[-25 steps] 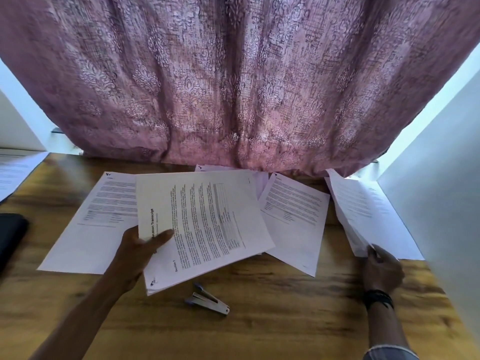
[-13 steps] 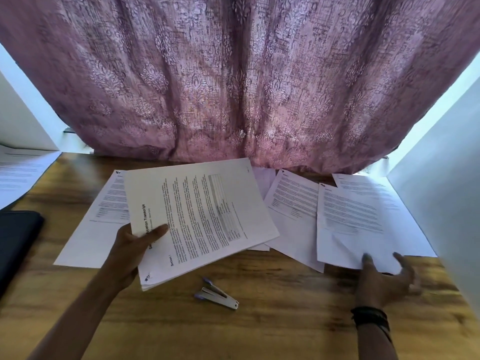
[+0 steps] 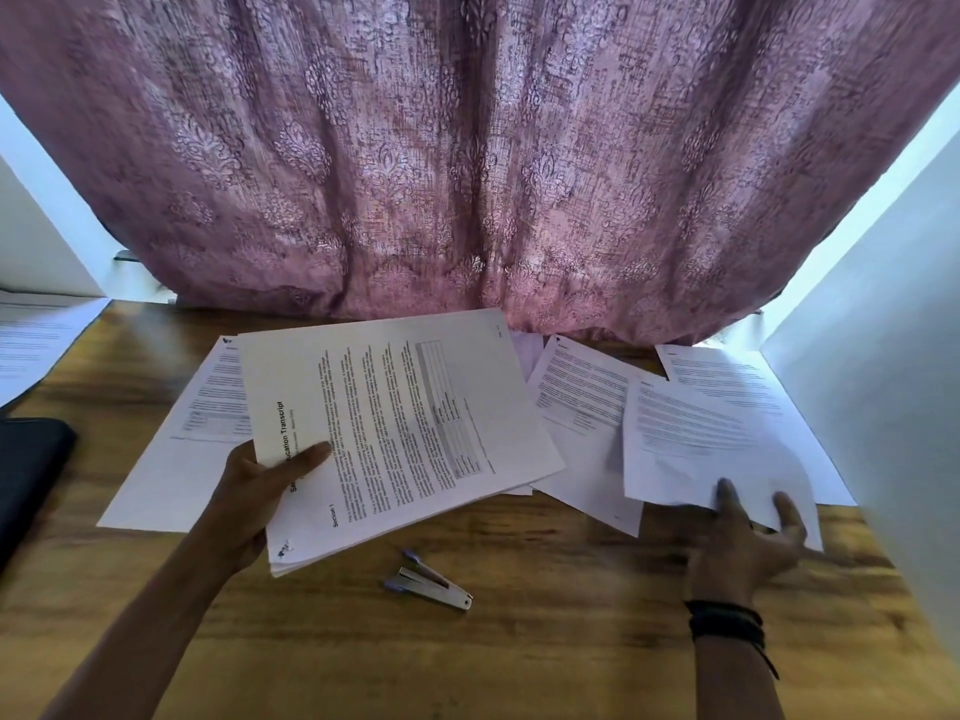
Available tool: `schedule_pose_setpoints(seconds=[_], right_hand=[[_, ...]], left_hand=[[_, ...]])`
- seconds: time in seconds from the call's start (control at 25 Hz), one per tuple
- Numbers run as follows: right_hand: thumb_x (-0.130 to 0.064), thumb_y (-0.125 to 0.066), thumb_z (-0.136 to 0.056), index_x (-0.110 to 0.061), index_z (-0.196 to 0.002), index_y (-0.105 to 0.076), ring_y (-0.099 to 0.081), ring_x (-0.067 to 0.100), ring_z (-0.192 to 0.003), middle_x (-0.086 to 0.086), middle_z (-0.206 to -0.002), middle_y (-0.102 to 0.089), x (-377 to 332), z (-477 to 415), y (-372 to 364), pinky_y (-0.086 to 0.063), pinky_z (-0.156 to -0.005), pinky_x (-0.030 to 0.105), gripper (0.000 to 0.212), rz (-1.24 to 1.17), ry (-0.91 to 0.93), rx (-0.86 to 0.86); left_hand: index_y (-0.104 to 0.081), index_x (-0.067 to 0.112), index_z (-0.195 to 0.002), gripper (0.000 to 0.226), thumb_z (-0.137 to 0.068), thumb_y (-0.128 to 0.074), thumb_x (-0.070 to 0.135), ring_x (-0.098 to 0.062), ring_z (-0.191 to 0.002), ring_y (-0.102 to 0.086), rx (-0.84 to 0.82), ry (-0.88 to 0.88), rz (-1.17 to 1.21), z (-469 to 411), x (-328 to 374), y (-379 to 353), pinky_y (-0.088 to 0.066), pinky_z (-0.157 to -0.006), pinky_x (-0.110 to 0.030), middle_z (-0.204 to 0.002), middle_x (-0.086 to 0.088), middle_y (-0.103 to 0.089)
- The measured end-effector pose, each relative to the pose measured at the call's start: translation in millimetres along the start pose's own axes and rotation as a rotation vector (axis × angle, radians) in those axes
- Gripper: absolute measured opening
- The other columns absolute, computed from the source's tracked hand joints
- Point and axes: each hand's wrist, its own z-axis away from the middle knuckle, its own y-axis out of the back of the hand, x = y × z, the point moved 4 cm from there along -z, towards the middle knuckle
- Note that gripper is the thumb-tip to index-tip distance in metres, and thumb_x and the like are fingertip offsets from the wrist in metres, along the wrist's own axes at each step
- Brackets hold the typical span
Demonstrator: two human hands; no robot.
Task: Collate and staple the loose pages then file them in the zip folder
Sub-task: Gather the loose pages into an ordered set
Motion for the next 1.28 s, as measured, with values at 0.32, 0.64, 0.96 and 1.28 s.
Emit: schedule_pose_setpoints(seconds=[0.32, 0.64, 0.96, 1.28], right_hand=[[0.004, -0.069, -0.085, -0.016, -0.126, -0.061, -0.065, 0.023, -0.107, 0.005, -0.123, -0.062, -15.6, 43.8, -56.2, -0.059, -0.081, 0.039, 0.046, 0.18, -0.071, -0.634], [0.008, -0.033, -0.094, -0.011, -0.121, -0.064, -0.069, 0.024, -0.092, 0.016, -0.119, -0.069, -65.3, 97.1, -120.5, -0.059, -0.07, 0.03, 0.045, 0.129, -0.303, -1.169], [0.004, -0.068, -0.081, -0.01, -0.126, -0.053, -0.069, 0.027, -0.105, 0.01, -0.118, -0.069, -101.1, 130.0, -141.1, -0.058, -0.082, 0.038, 0.049, 0.321, -0.07, -1.412], [0.013, -0.065, -0.083, -0.023, -0.154, -0.018, -0.066, 0.029, -0.113, 0.012, -0.127, -0.066, -143.7, 163.1, -150.6, -0.057, -0.091, 0.044, 0.092, 0.374, 0.148, -1.694]], left_hand=[[-0.06, 0.019, -0.113, 0.066, -0.056, -0.089, 0.035, -0.035, -0.081, -0.073, -0.122, 0.095, -0.012, 4.0, 3.4, -5.9, -0.059, -0.052, -0.037, -0.105, -0.014, -0.073], [-0.066, 0.022, -0.106, 0.095, -0.02, -0.096, 0.049, -0.029, -0.082, -0.074, -0.204, 0.084, 0.05, -1.1, 14.9, -14.3, -0.061, -0.058, -0.037, -0.099, -0.008, -0.076], [-0.063, 0.021, -0.115, 0.073, -0.05, -0.09, 0.039, -0.034, -0.093, -0.071, -0.207, 0.099, 0.1, -16.1, -10.8, -14.9, -0.061, -0.068, -0.043, -0.112, -0.012, -0.071], [-0.057, 0.014, -0.115, 0.033, -0.083, -0.052, 0.021, -0.026, -0.079, -0.073, -0.228, 0.165, 0.227, -29.0, -29.8, -50.3, -0.061, -0.064, -0.038, -0.094, -0.009, -0.075]])
